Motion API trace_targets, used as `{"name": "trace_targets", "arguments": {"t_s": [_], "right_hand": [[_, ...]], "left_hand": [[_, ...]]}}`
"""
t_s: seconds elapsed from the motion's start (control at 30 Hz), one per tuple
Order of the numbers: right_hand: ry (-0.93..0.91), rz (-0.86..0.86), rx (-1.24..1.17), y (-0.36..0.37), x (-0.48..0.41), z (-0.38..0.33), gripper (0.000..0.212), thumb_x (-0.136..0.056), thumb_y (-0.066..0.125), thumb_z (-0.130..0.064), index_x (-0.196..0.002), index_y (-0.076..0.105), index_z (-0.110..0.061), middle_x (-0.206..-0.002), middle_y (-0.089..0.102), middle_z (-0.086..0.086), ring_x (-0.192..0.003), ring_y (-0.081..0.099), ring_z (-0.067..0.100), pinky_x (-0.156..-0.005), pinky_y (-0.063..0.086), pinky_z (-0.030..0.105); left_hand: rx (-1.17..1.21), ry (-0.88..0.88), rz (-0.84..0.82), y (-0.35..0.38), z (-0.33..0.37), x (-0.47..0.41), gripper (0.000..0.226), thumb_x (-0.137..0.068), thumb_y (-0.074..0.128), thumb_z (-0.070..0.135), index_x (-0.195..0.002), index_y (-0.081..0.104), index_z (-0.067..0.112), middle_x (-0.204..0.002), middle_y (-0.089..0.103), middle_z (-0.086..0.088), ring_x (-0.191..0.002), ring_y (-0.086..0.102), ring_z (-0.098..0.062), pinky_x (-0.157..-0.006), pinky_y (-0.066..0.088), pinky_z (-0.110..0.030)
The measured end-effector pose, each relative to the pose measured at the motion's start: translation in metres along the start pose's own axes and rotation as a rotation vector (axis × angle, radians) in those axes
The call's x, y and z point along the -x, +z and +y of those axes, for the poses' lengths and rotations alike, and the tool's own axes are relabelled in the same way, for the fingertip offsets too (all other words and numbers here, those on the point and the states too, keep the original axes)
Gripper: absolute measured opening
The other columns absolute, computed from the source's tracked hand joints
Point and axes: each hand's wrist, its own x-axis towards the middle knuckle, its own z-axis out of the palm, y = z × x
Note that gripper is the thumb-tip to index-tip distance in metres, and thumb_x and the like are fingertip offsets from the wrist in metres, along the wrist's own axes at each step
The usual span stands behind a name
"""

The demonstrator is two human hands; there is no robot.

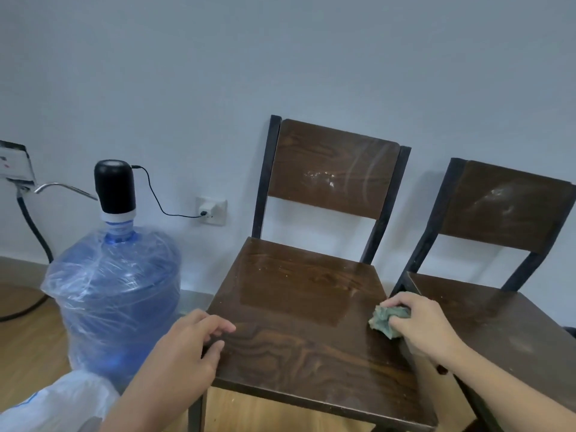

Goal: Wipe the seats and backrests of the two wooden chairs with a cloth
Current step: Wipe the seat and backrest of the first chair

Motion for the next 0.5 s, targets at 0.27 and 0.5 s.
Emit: {"name": "trace_targets", "arguments": {"t_s": [0.27, 0.5], "right_hand": [[0.003, 0.068, -0.127, 0.114, -0.146, -0.09, 0.031, -0.097, 0.06, 0.001, -0.121, 0.074, -0.013, -0.124, 0.071, 0.012, -0.114, 0.067, 0.028, -0.103, 0.056, 0.036], [-0.354, -0.219, -0.124, 0.146, -0.075, -0.157, 0.048, -0.098, 0.049, 0.003, -0.123, 0.073, -0.03, -0.135, 0.067, -0.002, -0.128, 0.057, 0.017, -0.106, 0.042, 0.022]], "left_hand": [[0.021, 0.014, 0.082, 0.009, -0.023, -0.012, 0.085, -0.079, 0.061, -0.018, -0.08, 0.066, 0.067, -0.096, 0.066, 0.019, -0.096, 0.064, -0.006, -0.087, 0.047, -0.007], [0.079, -0.023, 0.172, -0.002, -0.01, -0.004, 0.033, -0.099, 0.06, 0.014, -0.099, 0.069, 0.045, -0.097, 0.064, 0.021, -0.095, 0.064, -0.004, -0.084, 0.054, -0.021]]}}
